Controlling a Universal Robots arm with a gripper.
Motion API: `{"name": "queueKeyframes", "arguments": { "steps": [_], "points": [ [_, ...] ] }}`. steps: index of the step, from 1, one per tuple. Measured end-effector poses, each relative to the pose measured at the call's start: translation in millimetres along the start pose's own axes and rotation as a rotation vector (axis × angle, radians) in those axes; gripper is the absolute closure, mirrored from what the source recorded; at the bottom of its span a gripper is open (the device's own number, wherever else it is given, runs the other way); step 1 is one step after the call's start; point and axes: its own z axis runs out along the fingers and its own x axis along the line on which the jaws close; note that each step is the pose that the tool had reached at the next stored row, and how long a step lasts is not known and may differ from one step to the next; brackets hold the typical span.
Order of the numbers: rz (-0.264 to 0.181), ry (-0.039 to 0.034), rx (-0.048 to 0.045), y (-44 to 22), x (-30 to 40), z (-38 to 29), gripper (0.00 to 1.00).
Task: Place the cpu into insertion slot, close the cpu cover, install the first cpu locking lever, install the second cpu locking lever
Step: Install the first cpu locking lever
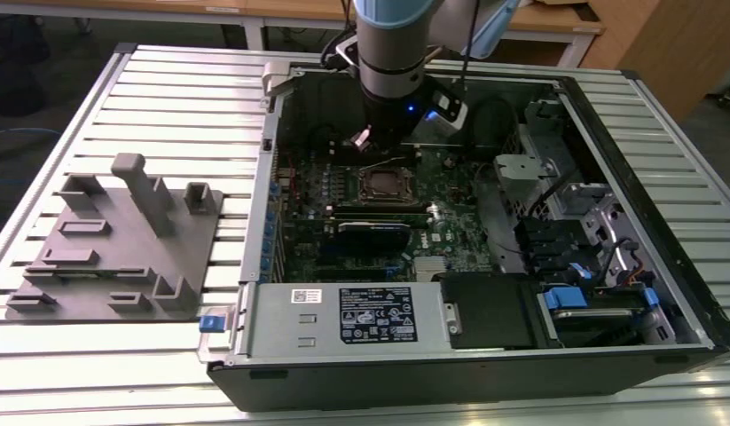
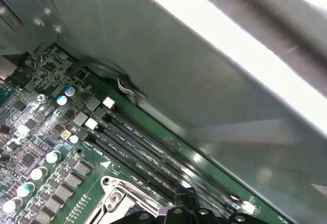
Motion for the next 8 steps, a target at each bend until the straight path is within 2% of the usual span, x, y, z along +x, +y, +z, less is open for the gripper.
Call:
{"name": "queueKeyframes", "arguments": {
  "steps": [2, 6, 7, 8],
  "points": [
    [0.000, -0.0011, -0.0015, 0.3, -0.6, -2.5, 0.89],
    [0.000, -0.0012, -0.0020, 0.3, -0.6, -2.5, 0.89],
    [0.000, -0.0051, -0.0075, 0.3, -0.6, -2.6, 0.89],
    [0.002, -0.0130, -0.0180, 0.3, -0.6, -2.6, 0.89]
  ]
}}
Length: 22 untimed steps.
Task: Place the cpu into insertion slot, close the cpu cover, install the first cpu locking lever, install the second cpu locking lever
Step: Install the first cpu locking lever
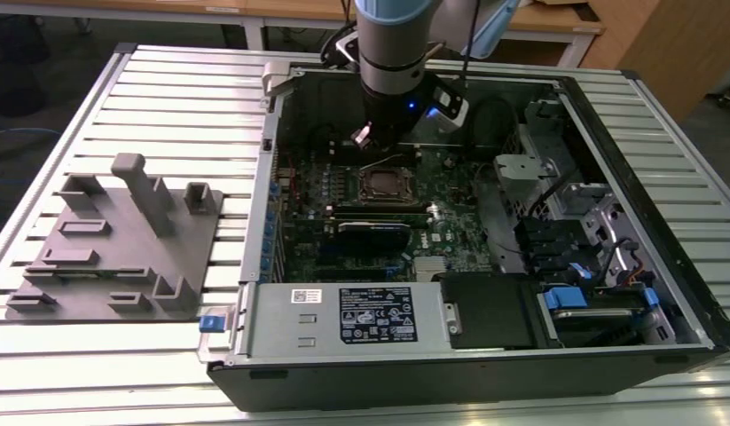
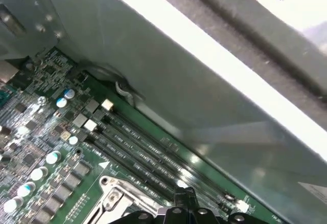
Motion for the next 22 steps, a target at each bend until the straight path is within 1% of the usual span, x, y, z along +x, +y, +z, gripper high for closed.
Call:
{"name": "queueKeyframes", "arguments": {
  "steps": [1, 2, 5, 10, 15, 18, 22],
  "points": [
    [0.001, -0.0067, -0.0088, 0.1, 0.0, 0.1, 0.89],
    [0.002, -0.0106, -0.0142, 0.1, 0.1, 0.1, 0.89],
    [0.003, -0.0121, -0.0163, 0.4, 0.1, -0.6, 0.89],
    [0.004, -0.0187, -0.0249, 1.8, -2.6, -10.5, 0.89],
    [0.006, -0.0258, -0.0344, 3.1, -4.9, -18.9, 0.89],
    [0.007, -0.0274, -0.0361, 3.3, -5.4, -20.6, 0.89],
    [0.012, -0.0296, -0.0334, 4.5, -3.1, -21.1, 0.89]
  ]
}}
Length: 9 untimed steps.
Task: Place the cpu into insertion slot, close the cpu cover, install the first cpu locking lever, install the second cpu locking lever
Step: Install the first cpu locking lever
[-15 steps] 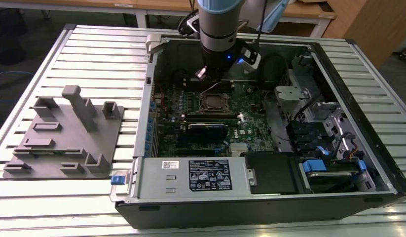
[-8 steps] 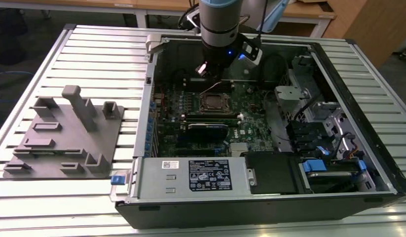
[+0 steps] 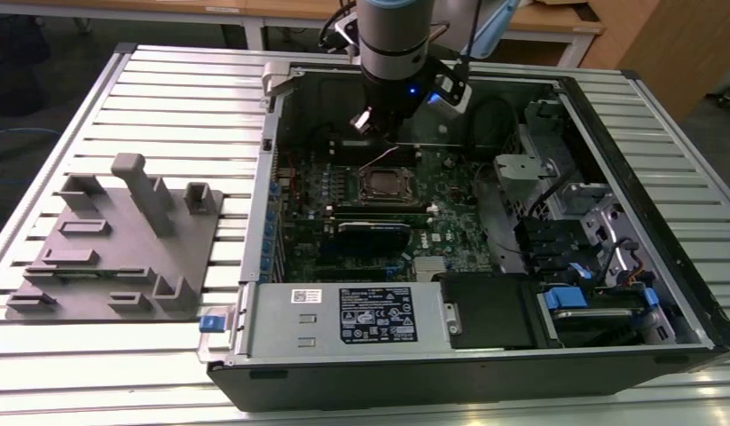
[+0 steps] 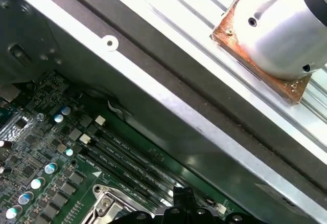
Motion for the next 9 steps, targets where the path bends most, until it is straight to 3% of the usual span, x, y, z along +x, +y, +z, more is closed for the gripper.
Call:
{"name": "queueKeyframes", "arguments": {
  "steps": [4, 9],
  "points": [
    [0.018, -0.0036, 0.0070, 0.9, 1.5, -0.3, 0.89],
    [0.099, -0.0185, 0.0322, 0.9, 1.5, -0.3, 0.89]
  ]
}}
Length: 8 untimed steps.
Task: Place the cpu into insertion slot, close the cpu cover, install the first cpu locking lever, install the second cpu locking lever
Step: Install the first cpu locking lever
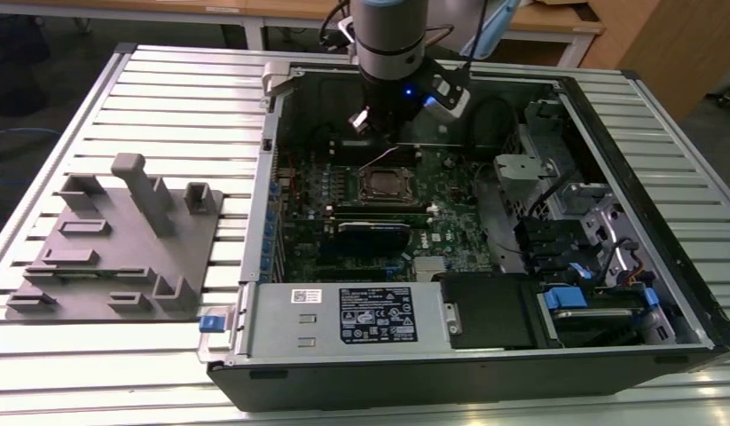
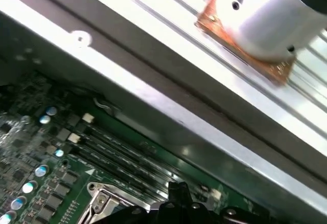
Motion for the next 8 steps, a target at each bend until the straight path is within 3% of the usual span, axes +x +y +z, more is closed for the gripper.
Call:
{"name": "queueKeyframes", "arguments": {
  "steps": [8],
  "points": [
    [0.138, -0.0254, 0.0424, 0.0, 0.0, 0.0, 0.89]
  ]
}}
